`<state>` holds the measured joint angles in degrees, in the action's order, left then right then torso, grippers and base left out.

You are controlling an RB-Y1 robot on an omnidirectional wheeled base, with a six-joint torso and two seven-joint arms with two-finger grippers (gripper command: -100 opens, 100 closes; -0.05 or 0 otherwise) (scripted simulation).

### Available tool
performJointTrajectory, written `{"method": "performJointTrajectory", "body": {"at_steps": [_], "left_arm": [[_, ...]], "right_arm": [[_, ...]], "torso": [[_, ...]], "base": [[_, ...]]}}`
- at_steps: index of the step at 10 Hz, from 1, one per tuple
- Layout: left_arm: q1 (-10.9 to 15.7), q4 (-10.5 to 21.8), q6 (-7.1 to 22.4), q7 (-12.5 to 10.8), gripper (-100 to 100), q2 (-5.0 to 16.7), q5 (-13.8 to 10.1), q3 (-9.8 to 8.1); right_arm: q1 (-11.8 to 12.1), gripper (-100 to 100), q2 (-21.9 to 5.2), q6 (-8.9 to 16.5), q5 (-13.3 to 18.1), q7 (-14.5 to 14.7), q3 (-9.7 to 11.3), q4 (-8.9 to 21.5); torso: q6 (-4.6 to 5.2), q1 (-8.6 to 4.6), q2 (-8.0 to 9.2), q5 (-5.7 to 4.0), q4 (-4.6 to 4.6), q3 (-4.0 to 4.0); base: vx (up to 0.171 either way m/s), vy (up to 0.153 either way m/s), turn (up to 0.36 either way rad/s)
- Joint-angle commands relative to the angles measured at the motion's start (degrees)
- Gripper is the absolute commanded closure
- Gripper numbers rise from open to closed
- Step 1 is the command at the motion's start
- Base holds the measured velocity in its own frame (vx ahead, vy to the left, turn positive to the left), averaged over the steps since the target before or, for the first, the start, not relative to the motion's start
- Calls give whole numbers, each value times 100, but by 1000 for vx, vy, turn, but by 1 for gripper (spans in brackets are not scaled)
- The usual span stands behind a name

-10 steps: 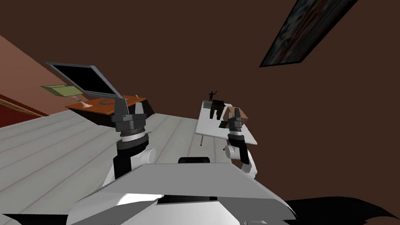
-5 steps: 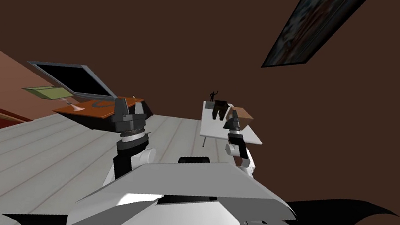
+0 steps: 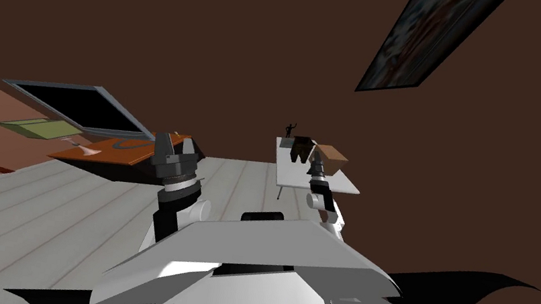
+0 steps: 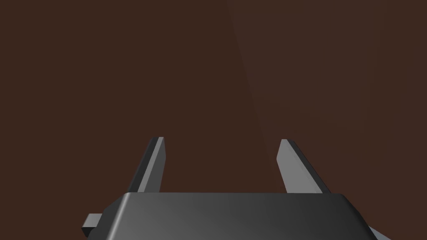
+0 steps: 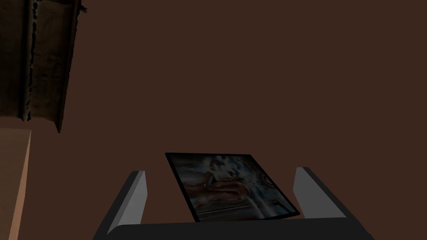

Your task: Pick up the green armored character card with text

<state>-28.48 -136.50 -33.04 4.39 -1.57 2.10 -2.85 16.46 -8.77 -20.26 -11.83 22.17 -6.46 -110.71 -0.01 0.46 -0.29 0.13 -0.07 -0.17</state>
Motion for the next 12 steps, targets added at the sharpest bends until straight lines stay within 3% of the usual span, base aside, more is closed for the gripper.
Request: {"method": "performJointTrajectory", "body": {"at_steps": [1,6,9,11,12], "left_arm": [[0,0,0,0,0,0,0,0],[-1,0,0,0,0,0,0,0],[0,0,0,0,0,0,0,0],[0,0,0,0,0,0,0,0],[0,0,0,0,0,1,0,-1]], "right_arm": [[-155,-100,-16,61,-152,286,-154,286],[-397,-100,-52,89,-430,1045,-440,1023],[-639,-100,-87,68,-711,1563,-746,1548],[-639,-100,-87,68,-711,1776,-746,1686],[-758,-100,-108,39,-851,1997,-903,1952]], "torso": [[0,0,0,0,0,0],[1,22,-16,4,-4,-10],[0,-10,-13,-2,-3,-8],[0,-5,-22,0,-6,-14],[0,-28,-6,-5,-2,-5]], "base": [[98,166,-111],[79,168,-91],[88,131,-112],[70,102,-34],[98,94,-124]]}}
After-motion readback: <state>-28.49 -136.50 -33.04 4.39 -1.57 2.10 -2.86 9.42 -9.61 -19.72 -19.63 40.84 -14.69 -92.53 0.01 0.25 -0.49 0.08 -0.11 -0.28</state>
